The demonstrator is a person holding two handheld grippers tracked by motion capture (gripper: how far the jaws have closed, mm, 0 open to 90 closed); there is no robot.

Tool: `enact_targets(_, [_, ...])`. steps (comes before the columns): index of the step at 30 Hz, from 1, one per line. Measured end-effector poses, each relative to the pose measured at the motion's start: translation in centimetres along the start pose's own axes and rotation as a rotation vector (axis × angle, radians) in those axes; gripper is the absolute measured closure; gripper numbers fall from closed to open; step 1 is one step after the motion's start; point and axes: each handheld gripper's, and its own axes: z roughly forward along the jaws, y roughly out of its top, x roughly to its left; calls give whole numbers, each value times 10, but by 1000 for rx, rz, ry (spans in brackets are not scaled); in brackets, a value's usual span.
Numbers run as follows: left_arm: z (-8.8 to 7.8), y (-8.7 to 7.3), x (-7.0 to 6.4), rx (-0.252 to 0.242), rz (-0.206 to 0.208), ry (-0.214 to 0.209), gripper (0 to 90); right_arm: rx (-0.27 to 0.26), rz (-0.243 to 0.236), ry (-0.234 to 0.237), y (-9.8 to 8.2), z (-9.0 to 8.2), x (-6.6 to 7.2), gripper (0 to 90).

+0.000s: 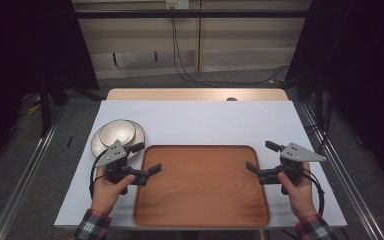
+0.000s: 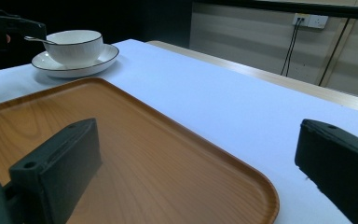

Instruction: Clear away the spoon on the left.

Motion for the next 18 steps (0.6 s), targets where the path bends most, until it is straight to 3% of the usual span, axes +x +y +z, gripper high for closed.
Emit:
enact_targets(10, [-8,4,5,5,-22,8,0,20,-10,9,-1,2,1,0])
enact_targets(14, [-11,8,9,0,-60,67,0,13,-3,11,-1,2,1,0])
enact_targets(17, [-15,11,13,-11,-61,74,0,10,-2,12,-1,2,1,0])
enact_targets(18, [-17,12,13,-5,-53,99,0,10,-3,10,-1,2,1,0])
